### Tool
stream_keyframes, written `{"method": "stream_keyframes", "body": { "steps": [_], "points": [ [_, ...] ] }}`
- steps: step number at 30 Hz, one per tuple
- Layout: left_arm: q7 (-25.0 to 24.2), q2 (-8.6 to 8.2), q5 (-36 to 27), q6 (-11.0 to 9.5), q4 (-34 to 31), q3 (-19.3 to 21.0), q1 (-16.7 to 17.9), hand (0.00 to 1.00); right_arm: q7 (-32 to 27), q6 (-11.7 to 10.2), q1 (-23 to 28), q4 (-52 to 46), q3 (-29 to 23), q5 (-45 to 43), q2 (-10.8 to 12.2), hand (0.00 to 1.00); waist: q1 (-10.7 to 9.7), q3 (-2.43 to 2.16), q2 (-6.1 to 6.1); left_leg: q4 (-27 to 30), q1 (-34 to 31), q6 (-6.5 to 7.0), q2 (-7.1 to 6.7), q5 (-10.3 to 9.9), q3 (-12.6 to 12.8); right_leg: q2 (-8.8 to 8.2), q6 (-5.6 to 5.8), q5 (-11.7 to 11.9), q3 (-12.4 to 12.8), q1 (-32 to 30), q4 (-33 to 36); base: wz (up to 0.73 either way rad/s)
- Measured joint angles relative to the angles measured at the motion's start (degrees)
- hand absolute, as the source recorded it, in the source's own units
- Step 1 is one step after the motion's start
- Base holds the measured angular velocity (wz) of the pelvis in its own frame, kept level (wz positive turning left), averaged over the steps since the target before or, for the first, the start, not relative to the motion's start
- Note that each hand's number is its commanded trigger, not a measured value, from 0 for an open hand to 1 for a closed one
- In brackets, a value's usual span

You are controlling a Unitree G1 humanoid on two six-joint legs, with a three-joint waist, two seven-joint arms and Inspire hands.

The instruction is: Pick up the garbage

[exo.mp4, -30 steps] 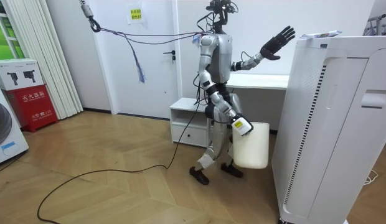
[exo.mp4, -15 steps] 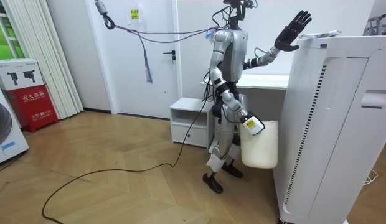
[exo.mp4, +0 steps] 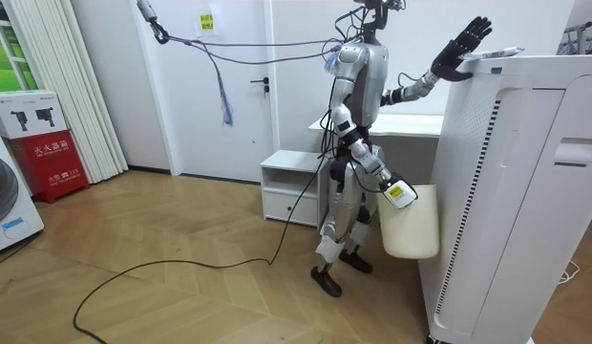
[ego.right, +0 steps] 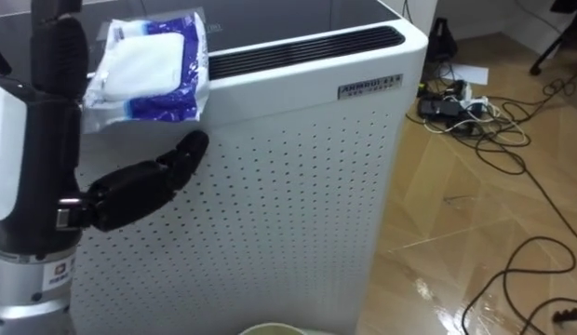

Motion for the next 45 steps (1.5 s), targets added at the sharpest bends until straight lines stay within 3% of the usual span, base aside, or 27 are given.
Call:
{"method": "stream_keyframes", "body": {
  "steps": [4,7,9,14,20,26,40,45],
  "points": [
    [-0.30,0.80,4.17,0.67,-0.13,0.06,0.01,0.00,0.50,0.01,0.06,0.00,0.03,0.00,0.01,1.00,0.06,0.00,0.03,-0.85,0.94,-0.12,-0.02,0.08,0.03,-0.01,0.10,0.16,0.10,0.57,0.00,0.00],
    [-0.70,2.60,6.16,1.53,-0.27,0.00,0.02,0.00,1.17,0.01,0.18,-0.01,0.02,-0.01,-0.05,1.00,-0.28,-0.12,0.23,-1.05,1.42,-0.16,-0.02,0.10,-0.10,0.04,0.11,0.29,0.02,1.02,-0.03,0.00],
    [-1.77,4.20,6.66,2.36,-0.98,-0.18,0.36,0.00,1.30,0.03,0.18,-0.04,0.01,-0.01,-0.22,1.00,-0.33,-0.35,0.59,-1.03,1.32,-0.24,0.00,0.16,-0.17,0.12,0.05,0.36,0.00,0.99,-0.03,0.00],
    [-4.12,5.73,7.73,3.36,-1.29,-0.19,1.23,0.00,1.84,0.85,0.18,-0.04,-0.02,-0.01,-0.66,1.00,-0.38,-0.81,1.34,-1.11,1.54,-0.32,0.01,0.24,-0.16,0.14,0.04,0.37,0.10,1.12,-0.06,0.00],
    [-7.42,8.93,7.89,5.54,-1.56,-0.33,3.61,0.00,3.04,1.21,0.18,-0.04,0.03,-0.01,-2.15,1.00,-0.39,-0.60,1.84,-1.25,1.56,-0.38,0.03,0.27,-0.27,0.22,0.04,0.37,0.10,1.15,-0.12,0.00],
    [-7.98,9.10,7.95,6.18,-1.58,-0.17,3.66,0.00,3.19,2.35,0.18,-0.65,-0.07,-0.02,-3.47,1.00,-0.23,-0.22,2.34,-1.28,1.45,-0.37,0.01,0.27,-0.31,0.22,0.04,0.37,0.04,1.12,-0.13,0.00],
    [-7.89,9.31,8.55,5.99,-1.66,0.73,3.67,0.00,3.59,2.41,0.43,-1.10,-0.04,0.00,-4.37,1.00,0.08,-0.17,3.06,-1.53,2.15,-0.41,-0.11,0.29,-0.88,0.24,-0.01,0.52,-0.78,2.26,-1.02,0.02],
    [-7.71,9.30,8.55,5.44,-1.81,0.95,3.64,0.00,3.59,2.39,1.07,-2.57,-0.05,-0.01,-4.77,1.00,0.66,-0.35,3.46,-1.82,2.55,-0.62,-0.06,0.43,-1.16,0.28,-0.02,0.52,-1.35,2.68,-1.12,0.03]
  ]
}}
